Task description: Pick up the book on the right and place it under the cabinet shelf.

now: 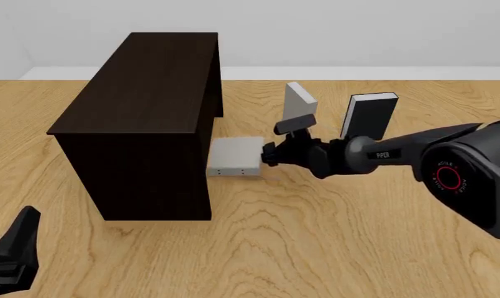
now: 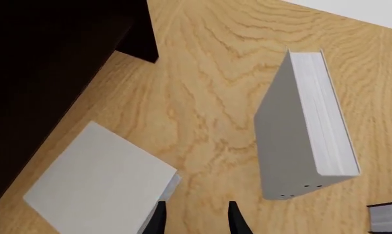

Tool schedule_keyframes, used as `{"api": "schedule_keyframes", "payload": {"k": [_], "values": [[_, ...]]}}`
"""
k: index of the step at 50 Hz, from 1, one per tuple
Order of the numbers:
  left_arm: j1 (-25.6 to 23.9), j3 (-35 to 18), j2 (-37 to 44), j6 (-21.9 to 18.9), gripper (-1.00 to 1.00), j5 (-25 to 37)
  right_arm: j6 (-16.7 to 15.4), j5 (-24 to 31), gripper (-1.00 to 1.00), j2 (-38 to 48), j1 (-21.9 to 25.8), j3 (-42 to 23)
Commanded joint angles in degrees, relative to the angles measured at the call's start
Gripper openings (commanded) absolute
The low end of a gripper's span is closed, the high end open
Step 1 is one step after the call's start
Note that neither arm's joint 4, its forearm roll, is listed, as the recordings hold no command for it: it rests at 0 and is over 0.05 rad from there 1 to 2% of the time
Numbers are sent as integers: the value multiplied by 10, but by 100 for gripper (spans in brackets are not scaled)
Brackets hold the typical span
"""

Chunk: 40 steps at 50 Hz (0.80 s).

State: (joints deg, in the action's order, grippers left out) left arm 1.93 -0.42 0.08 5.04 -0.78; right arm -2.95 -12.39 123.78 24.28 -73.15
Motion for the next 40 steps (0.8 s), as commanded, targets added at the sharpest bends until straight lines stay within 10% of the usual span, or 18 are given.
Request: {"api": "schedule_keyframes", "payload": {"k": [1,40], "values": [[0,0,0,1,100,0,37,5,100,5,21,-13],[2,1,0,5,100,-2,49,15,100,34,43,-42]]}}
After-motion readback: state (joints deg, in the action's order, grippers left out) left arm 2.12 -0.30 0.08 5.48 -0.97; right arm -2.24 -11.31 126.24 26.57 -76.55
